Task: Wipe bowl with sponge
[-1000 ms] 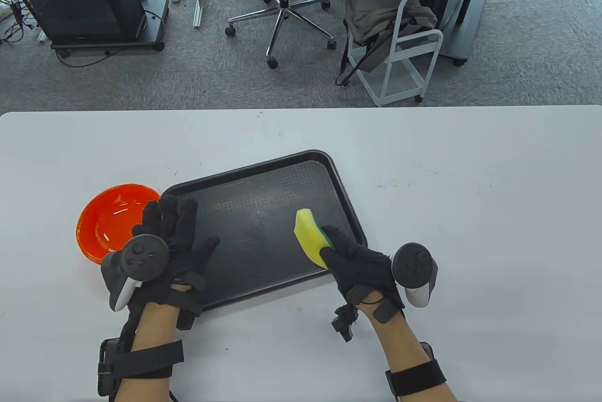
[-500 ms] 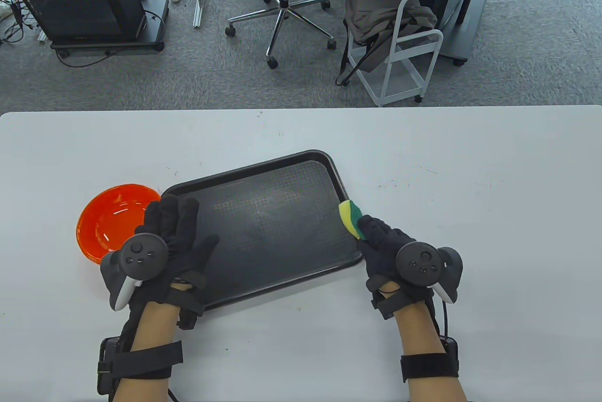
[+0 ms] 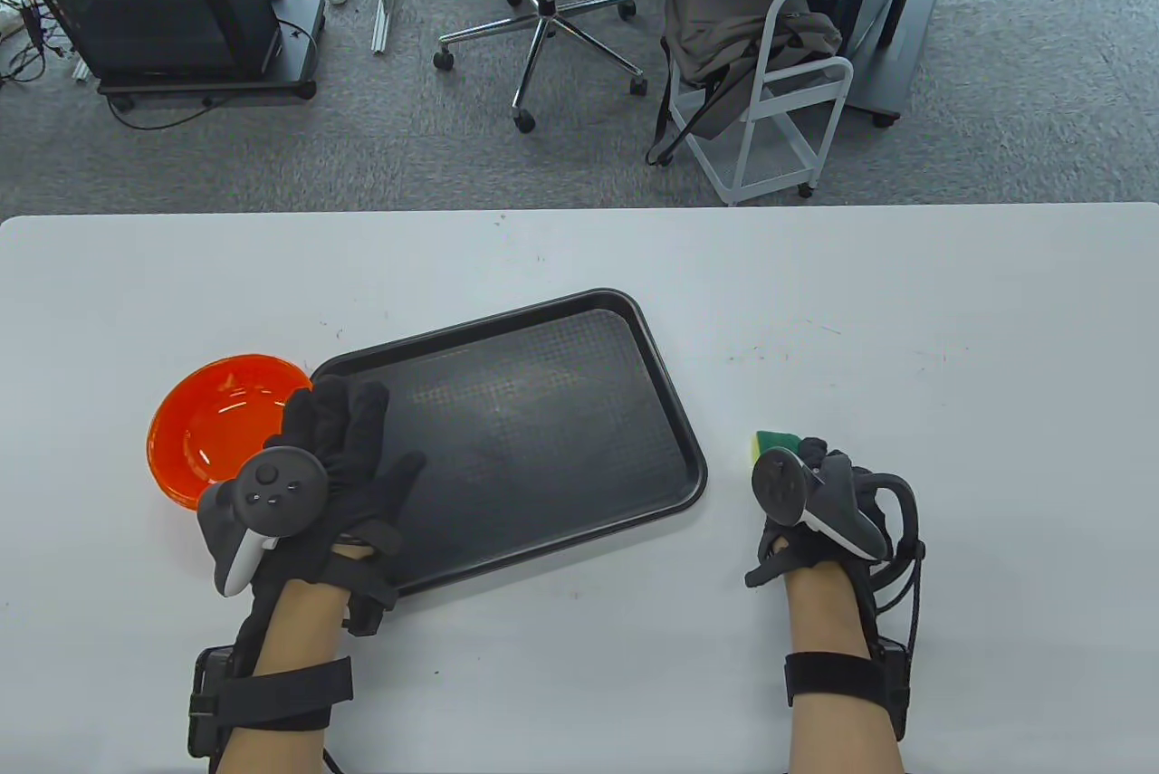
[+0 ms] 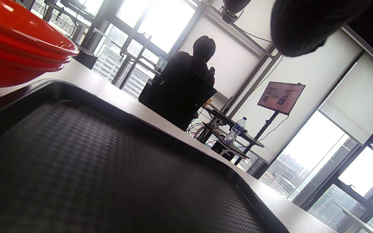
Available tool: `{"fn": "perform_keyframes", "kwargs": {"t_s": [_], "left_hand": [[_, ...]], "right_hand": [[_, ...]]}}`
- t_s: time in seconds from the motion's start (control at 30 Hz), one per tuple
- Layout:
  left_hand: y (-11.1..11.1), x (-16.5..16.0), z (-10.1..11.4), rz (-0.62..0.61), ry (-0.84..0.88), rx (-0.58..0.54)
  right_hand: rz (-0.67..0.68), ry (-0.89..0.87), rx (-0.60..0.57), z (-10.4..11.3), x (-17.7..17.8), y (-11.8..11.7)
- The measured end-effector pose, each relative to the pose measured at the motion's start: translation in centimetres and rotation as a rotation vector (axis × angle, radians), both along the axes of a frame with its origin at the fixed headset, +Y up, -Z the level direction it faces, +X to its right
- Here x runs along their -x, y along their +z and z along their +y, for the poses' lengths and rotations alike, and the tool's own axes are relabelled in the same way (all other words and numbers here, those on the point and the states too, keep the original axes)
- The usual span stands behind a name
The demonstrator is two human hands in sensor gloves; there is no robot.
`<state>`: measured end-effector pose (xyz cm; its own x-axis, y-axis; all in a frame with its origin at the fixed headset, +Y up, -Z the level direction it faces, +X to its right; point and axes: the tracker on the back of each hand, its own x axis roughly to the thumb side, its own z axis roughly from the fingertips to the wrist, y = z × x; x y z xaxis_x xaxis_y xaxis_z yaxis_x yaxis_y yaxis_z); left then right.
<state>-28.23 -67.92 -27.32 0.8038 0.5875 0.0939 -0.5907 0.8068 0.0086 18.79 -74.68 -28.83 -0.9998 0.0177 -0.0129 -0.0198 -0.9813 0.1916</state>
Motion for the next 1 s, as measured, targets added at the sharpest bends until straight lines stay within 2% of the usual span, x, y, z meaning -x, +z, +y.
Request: {"fn": "perform_keyframes", "kwargs": {"t_s": [0.07, 0.23, 0.37, 0.47, 0.53, 0.77, 1.0], "left_hand": [[0.0, -0.1, 0.1, -0.003, 0.0, -0.002], [-0.1, -0.6, 0.1, -0.019, -0.008, -0.002], [-0.2, -0.6, 0.0, -0.023, -0.013, 0.002], [-0.2, -0.5, 0.1, -0.025, 0.003, -0.004], [-0.2, -0.4, 0.2, -0.02, 0.007, -0.011], [0.0, -0.5, 0.1, -0.031, 0.003, -0.012], [0.0, -0.6, 0.1, -0.037, -0.007, -0.016]], "right_hand": [[-0.032, -0.074, 0.091, -0.5, -0.2, 0.1], [-0.051, -0.141, 0.062, -0.4, -0.4, 0.2], [-0.04, -0.132, 0.01, 0.2, -0.3, 0.3], [-0.007, -0.181, -0.085, 1.7, 0.0, 0.5], [0.038, -0.214, -0.177, 3.1, 0.9, 0.9], [0.263, -0.237, -0.341, 6.4, 6.4, 2.8], [0.472, -0.252, -0.379, 7.8, 11.7, 5.0]]}}
